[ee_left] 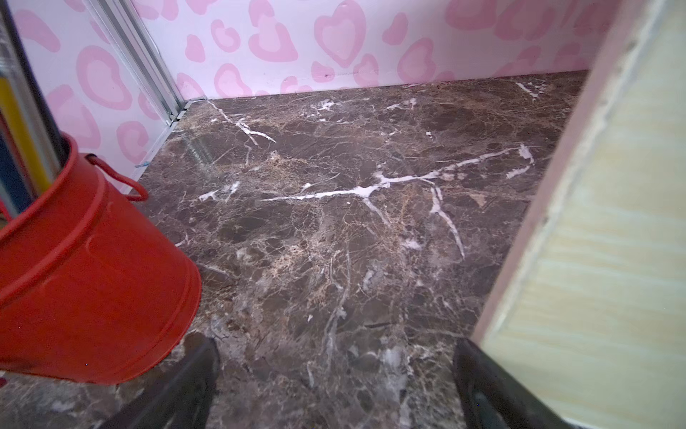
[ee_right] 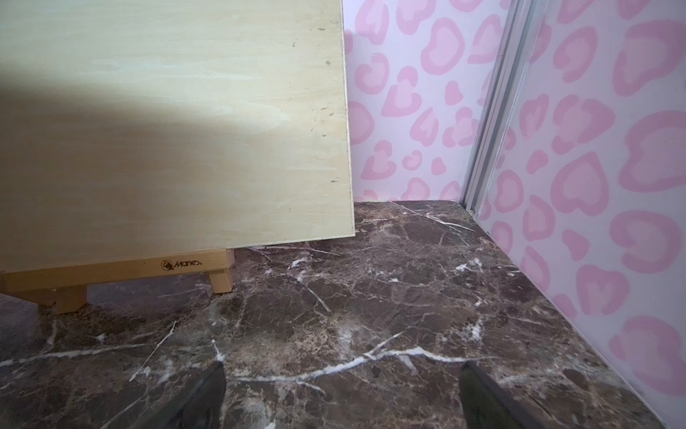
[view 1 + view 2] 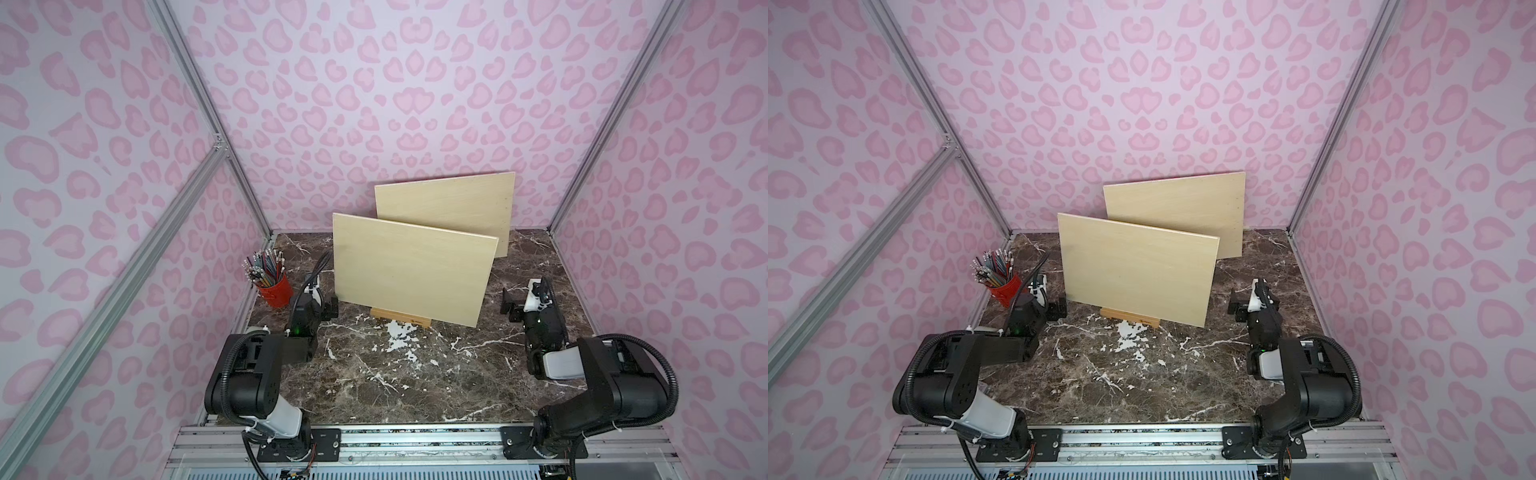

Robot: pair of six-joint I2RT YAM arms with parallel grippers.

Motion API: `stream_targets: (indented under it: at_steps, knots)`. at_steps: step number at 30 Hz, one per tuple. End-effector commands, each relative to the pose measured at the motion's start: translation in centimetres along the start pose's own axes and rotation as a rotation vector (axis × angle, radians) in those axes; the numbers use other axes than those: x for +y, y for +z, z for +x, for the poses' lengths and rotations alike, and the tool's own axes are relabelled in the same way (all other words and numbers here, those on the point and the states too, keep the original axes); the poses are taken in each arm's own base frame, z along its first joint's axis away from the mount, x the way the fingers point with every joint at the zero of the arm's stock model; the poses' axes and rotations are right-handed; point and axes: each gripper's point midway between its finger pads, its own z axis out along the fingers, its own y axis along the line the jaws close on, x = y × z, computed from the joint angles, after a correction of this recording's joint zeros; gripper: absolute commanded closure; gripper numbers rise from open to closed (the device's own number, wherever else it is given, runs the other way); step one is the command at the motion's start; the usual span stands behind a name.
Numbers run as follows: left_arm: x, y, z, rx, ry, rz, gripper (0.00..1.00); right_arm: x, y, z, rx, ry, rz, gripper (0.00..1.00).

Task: Disassemble the easel
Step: Adjust the easel at the center of the board.

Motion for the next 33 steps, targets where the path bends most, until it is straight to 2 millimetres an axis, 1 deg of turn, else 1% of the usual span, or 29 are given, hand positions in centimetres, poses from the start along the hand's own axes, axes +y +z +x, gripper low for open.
stream_targets:
  at_steps: [1,23,25,27,28,29,31,33]
  knots:
    - [-0.4,0.1,-0.6,-0.019,0.001,0.024,0.00,0.1,0.0,-0.4,-0.019,-0.002,-0.004,0.01]
    - [-0.4,0.0,-0.7,-0.024,0.000,0.023,0.01,0.1,0.0,-0.4,-0.019,-0.002,-0.004,0.01]
    - [0.0,0.0,-1.0,-0.005,-0.009,0.002,0.01,0.1,0.2,-1.4,-0.049,0.003,-0.005,0.01]
    - [0.3,0.0,-1.9,0.034,-0.012,-0.009,0.01,0.4,1.3,-1.8,0.023,-0.004,-0.021,0.01]
    - [0.1,-0.1,-2.5,0.049,-0.006,0.008,0.01,0.3,2.1,-1.9,0.078,0.005,-0.013,0.01]
    - [-0.3,-0.3,-2.9,0.061,0.003,0.033,0.01,0.2,2.4,-2.0,0.106,0.022,-0.010,0.01]
    - [-0.8,-0.8,-3.5,0.100,0.003,0.064,0.02,0.5,2.5,-2.2,0.144,0.072,-0.021,0.01]
    - [-0.8,-1.4,-3.3,0.148,-0.008,0.070,0.02,1.0,2.2,-2.7,0.176,0.126,-0.037,0.01]
